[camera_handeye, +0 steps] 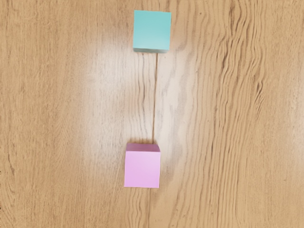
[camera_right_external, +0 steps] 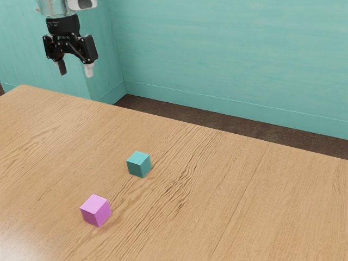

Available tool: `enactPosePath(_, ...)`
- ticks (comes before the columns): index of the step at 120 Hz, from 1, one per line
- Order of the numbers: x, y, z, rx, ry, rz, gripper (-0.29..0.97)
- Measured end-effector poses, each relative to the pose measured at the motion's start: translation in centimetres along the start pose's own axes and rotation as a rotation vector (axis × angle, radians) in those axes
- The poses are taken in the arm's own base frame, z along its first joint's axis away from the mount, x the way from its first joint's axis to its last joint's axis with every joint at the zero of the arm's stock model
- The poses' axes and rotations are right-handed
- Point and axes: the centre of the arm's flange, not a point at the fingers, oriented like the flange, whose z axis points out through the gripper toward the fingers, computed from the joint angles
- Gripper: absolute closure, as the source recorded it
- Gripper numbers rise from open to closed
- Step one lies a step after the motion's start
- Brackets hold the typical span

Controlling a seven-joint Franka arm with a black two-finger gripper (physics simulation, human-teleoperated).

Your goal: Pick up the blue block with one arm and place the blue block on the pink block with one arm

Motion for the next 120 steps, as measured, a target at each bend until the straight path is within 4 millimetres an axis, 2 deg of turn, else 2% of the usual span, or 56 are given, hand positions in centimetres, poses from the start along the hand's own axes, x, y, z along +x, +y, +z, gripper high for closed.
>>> enactPosePath(12, -0.4, 0.5, 0.1, 0.016, 0.053, -0.003, 0.00)
enactPosePath(26, 1.1, 1.3, 1.4, 0.016, 0.066, -0.022, 0.00)
enactPosePath(35, 4.8, 1.6, 5.7, 0.009, 0.014, -0.022, 0.00)
enactPosePath(45, 8.2, 0.8, 10.5, -0.008, -0.045, -0.042, 0.00)
enactPosePath(74, 15.1, -0.3, 22.2, -0.026, -0.089, -0.046, 0.00)
enactPosePath(84, 15.7, -0.5, 27.1, -0.027, -0.113, -0.037, 0.00)
enactPosePath(97, 14.6, -0.6, 31.9, -0.010, -0.116, -0.012, 0.00)
enactPosePath(104, 14.4, 0.0, 33.0, -0.004, -0.085, 0.012, 0.00)
enactPosePath(120, 15.3, 0.8, 33.9, 0.001, 0.007, 0.053, 0.00)
